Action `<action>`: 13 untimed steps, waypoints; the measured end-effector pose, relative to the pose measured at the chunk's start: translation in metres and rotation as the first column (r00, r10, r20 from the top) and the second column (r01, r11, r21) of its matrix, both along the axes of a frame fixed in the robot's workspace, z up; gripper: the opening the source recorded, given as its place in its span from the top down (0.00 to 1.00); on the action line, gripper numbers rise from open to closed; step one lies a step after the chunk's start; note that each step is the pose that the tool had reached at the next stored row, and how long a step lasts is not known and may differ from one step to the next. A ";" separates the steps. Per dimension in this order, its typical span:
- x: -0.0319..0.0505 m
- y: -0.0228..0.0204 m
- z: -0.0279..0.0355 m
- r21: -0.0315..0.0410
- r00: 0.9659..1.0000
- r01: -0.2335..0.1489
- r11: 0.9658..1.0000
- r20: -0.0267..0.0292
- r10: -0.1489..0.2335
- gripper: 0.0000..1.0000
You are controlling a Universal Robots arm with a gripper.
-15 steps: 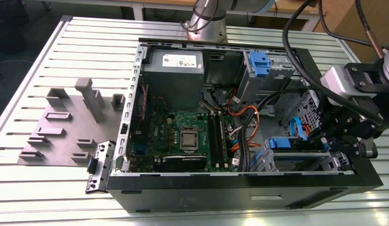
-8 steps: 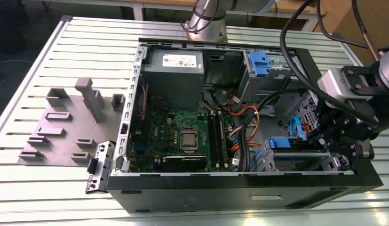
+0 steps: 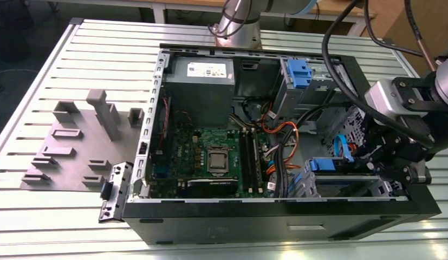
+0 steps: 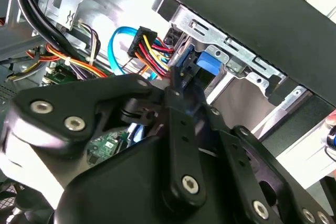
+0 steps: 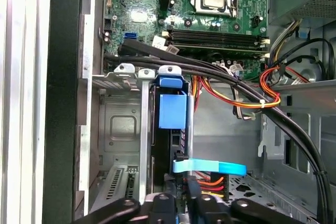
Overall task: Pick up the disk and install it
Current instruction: 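Insert the second disk wire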
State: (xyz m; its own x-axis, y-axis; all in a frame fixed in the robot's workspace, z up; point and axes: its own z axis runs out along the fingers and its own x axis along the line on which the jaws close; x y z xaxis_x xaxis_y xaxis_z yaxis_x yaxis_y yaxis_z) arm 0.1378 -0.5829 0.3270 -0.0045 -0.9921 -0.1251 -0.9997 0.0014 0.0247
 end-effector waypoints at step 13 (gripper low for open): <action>0.0000 0.0000 0.0243 -0.001 1.000 0.000 1.000 0.001 0.000 0.64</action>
State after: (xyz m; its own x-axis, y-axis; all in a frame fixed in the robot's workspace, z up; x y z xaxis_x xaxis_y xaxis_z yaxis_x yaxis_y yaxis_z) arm 0.1378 -0.5830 0.3513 -0.0043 -0.9923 -0.1241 -0.9997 0.0014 0.0235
